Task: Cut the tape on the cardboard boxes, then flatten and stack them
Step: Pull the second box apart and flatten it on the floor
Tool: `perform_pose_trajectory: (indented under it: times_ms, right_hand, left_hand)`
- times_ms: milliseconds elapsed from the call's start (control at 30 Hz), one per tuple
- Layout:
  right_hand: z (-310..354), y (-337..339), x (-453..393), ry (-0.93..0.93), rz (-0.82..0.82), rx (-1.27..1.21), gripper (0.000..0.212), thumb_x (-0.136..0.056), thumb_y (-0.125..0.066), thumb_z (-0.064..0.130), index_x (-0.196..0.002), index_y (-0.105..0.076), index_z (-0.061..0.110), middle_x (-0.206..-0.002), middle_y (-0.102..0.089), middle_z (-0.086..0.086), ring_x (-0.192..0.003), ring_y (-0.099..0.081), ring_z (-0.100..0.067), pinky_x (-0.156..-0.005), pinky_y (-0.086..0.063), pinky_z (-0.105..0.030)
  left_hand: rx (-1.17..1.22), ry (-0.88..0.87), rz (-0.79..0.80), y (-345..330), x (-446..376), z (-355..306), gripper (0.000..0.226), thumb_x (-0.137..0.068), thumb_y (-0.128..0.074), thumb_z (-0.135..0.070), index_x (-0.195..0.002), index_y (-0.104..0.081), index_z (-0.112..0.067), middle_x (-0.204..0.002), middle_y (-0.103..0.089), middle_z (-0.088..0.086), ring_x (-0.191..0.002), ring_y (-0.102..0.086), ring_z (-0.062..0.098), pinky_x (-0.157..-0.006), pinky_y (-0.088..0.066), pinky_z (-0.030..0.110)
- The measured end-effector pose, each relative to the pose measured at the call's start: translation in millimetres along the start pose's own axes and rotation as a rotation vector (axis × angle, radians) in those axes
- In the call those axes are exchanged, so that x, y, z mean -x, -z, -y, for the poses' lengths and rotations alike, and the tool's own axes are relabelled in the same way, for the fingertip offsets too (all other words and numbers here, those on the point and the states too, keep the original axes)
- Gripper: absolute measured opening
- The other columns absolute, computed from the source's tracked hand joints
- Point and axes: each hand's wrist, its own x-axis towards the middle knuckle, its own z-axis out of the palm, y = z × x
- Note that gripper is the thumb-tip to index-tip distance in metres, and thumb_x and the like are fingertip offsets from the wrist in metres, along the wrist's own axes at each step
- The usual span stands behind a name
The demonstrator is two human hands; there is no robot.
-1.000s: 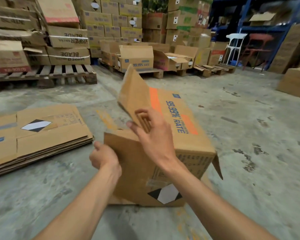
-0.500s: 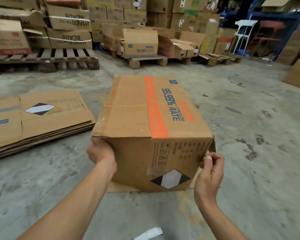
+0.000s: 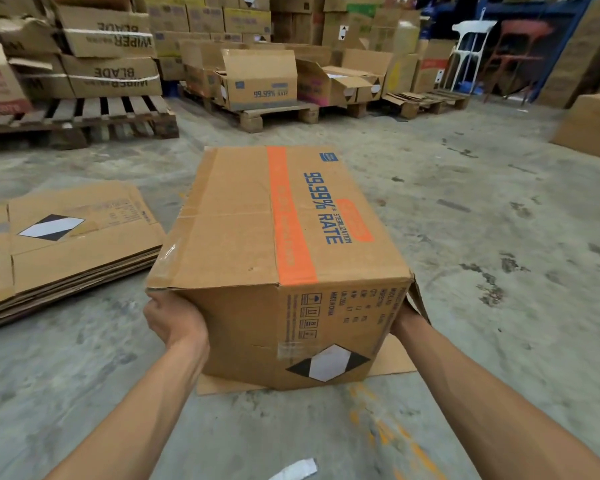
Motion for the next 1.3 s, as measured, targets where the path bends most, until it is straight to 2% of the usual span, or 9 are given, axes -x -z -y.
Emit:
perform_pose_trajectory:
  times_ms: [100, 233, 367, 467, 733, 967, 1100, 1200, 1300]
  right_hand:
    - [1, 1, -10, -0.098, -0.076, -0.051, 0.045, -0.106, -0.031, 0.015, -0.061, -0.028, 0.023, -0.044, -0.036, -0.002, -0.052, -0.030, -0.014, -0.039, -0.033, -0.019]
    - [-11, 2, -21, -0.001, -0.194, -0.098, 0.045, -0.107, -0.025, 0.008, -0.062, -0.031, 0.016, -0.054, -0.032, -0.008, -0.052, -0.032, -0.015, -0.030, -0.031, -0.010]
    - [-5, 26, -29, 0.363, -0.402, -0.271, 0.027, -0.090, -0.047, 0.038, -0.072, -0.061, 0.024, -0.070, -0.063, 0.008, -0.077, -0.059, -0.020, -0.069, -0.046, -0.028]
    - [-4, 44, -20, 0.365, -0.702, -0.100, 0.050, -0.087, -0.032, 0.065, -0.086, -0.068, 0.031, -0.099, -0.070, 0.006, -0.109, -0.057, -0.028, -0.103, -0.031, -0.046]
    - [-27, 64, 6, 0.352, -1.226, -0.057, 0.062, -0.101, -0.017, 0.055, -0.113, -0.053, 0.006, -0.127, -0.058, -0.016, -0.129, -0.041, -0.032, -0.106, -0.023, -0.045]
    - [-22, 51, 52, 0.590, -1.094, -0.050, 0.038, -0.095, -0.045, 0.037, -0.118, -0.044, 0.007, -0.118, -0.041, -0.006, -0.118, -0.043, -0.025, -0.102, -0.025, -0.044]
    - [-6, 6, 101, 1.117, -0.904, 0.112, 0.028, -0.087, -0.053, 0.025, -0.110, -0.049, 0.010, -0.109, -0.040, 0.012, -0.105, -0.047, -0.020, -0.094, -0.036, -0.030]
    - [16, -37, 131, 1.330, -0.555, 0.326, 0.022, -0.085, -0.054, 0.024, -0.106, -0.052, 0.020, -0.104, -0.049, 0.018, -0.100, -0.052, -0.017, -0.088, -0.039, -0.035]
    - [31, -80, 140, 1.233, -0.096, 0.740, 0.043, -0.083, -0.057, 0.050, -0.121, -0.051, 0.032, -0.115, -0.049, 0.011, -0.112, -0.047, -0.013, -0.095, -0.032, -0.032]
  left_hand:
    - [0.009, -0.099, -0.033, 1, 1, 3, 0.046, -0.104, -0.025, -0.018, -0.097, -0.063, 0.007, -0.108, -0.063, 0.021, -0.098, -0.053, 0.028, -0.073, -0.029, 0.031]
    - [-0.074, -0.176, -0.094, 2, 5, 2, 0.050, -0.107, -0.023, -0.019, -0.118, -0.054, 0.017, -0.131, -0.051, 0.035, -0.119, -0.048, 0.041, -0.089, -0.028, 0.038]
    - [-0.108, -0.162, -0.098, 1, 6, 3, 0.053, -0.106, -0.019, -0.029, -0.126, -0.053, 0.007, -0.138, -0.047, 0.029, -0.126, -0.041, 0.041, -0.098, -0.031, 0.039]
    - [-0.166, -0.188, -0.108, 4, 4, 8, 0.056, -0.106, -0.018, -0.031, -0.124, -0.054, 0.007, -0.135, -0.049, 0.031, -0.123, -0.043, 0.045, -0.100, -0.033, 0.044]
    - [-0.303, -0.366, -0.181, 20, 8, 14, 0.064, -0.103, -0.019, -0.032, -0.101, -0.063, 0.014, -0.105, -0.059, 0.041, -0.097, -0.053, 0.054, -0.080, -0.040, 0.053]
    - [-0.170, -0.266, 0.079, 30, 3, 5, 0.063, -0.102, -0.019, -0.054, -0.099, -0.063, -0.009, -0.109, -0.061, 0.017, -0.106, -0.055, 0.033, -0.086, -0.038, 0.041]
    - [0.136, -0.078, 0.727, 35, -13, -18, 0.072, -0.092, -0.018, -0.073, -0.111, -0.070, -0.028, -0.118, -0.068, -0.008, -0.115, -0.059, 0.010, -0.099, -0.040, 0.031]
    - [0.096, 0.048, 0.973, 35, -17, -51, 0.065, -0.089, -0.033, -0.072, -0.101, -0.076, -0.025, -0.102, -0.075, -0.001, -0.092, -0.071, 0.012, -0.086, -0.048, 0.037]
    - [0.031, 0.156, 1.064, 32, -12, -78, 0.042, -0.095, -0.048, -0.046, -0.117, -0.067, -0.016, -0.090, -0.075, 0.003, -0.073, -0.072, 0.014, -0.072, -0.055, 0.035]
